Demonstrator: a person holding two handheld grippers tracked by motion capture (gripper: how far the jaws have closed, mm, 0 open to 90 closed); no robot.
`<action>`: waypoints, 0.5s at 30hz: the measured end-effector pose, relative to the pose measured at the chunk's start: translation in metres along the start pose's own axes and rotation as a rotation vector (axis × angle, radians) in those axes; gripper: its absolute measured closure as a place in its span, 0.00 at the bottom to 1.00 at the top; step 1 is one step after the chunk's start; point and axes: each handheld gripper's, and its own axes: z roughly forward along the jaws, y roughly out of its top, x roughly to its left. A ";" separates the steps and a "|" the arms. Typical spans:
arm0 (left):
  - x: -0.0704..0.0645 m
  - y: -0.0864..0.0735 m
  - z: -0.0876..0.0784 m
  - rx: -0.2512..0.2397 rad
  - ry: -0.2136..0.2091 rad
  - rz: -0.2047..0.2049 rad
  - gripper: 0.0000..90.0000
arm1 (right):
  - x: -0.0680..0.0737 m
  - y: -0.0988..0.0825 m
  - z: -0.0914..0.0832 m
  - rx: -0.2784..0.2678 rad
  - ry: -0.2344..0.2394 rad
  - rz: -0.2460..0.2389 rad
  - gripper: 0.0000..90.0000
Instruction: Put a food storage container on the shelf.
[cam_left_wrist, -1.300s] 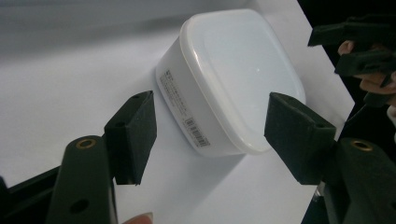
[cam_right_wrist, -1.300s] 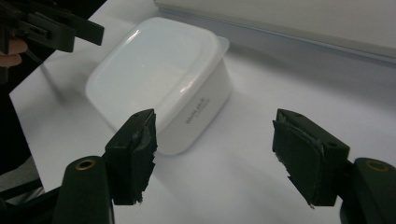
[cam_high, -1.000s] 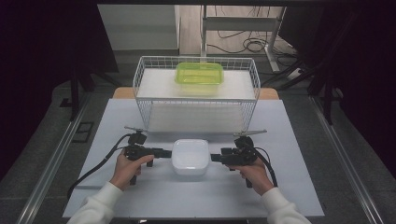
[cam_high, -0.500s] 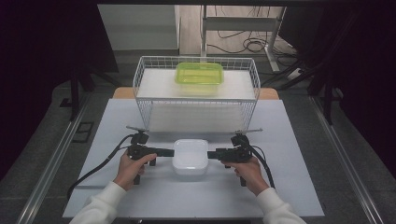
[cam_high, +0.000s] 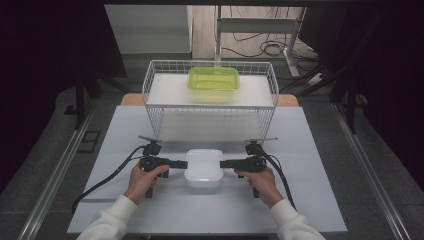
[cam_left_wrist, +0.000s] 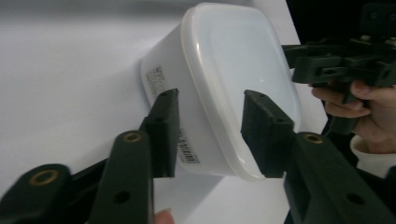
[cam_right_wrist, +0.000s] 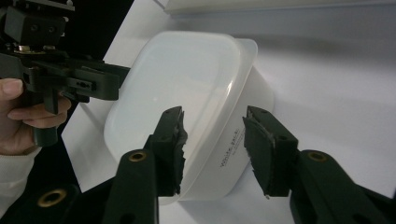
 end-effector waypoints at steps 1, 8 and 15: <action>0.000 0.000 0.001 0.003 -0.013 -0.004 0.68 | -0.001 0.000 0.001 0.003 0.006 0.001 0.66; -0.002 -0.002 0.003 -0.001 -0.031 -0.031 0.76 | -0.003 -0.002 0.003 0.008 0.057 0.076 0.74; -0.007 -0.005 -0.002 -0.018 -0.034 -0.021 0.82 | 0.001 -0.005 -0.004 -0.009 0.060 0.100 0.81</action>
